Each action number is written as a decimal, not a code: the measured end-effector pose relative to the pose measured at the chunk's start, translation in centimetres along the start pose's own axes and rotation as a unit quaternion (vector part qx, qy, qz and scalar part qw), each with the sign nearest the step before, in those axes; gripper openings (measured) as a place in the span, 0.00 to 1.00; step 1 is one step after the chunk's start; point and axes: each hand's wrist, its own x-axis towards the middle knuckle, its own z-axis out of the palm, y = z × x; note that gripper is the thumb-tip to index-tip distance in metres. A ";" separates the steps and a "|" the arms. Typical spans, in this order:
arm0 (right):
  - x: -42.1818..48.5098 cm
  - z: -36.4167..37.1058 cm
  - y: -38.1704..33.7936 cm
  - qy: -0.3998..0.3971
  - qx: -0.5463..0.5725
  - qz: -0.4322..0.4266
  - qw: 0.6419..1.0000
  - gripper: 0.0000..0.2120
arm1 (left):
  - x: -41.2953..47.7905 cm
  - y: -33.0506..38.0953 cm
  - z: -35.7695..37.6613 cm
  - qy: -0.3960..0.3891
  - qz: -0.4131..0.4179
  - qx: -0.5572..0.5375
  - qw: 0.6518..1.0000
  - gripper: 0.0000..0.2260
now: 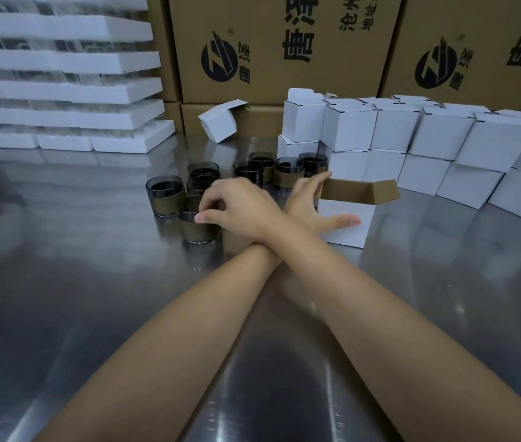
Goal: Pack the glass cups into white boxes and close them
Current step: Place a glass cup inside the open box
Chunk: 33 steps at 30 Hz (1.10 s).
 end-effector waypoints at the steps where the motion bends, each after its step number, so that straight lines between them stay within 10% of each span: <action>1: -0.3 -0.8 0.4 0.014 0.034 0.007 0.999 0.04 | 0.0 -0.5 -0.2 -0.014 -0.015 0.009 1.000 0.37; 9: -6.3 -12.8 5.4 0.197 0.190 0.083 0.958 0.07 | -0.1 0.3 0.0 -0.004 0.021 -0.031 0.999 0.30; 33: -8.9 -11.6 10.0 0.065 0.043 0.176 0.981 0.09 | 0.5 -0.4 0.2 0.045 -0.021 0.017 0.999 0.50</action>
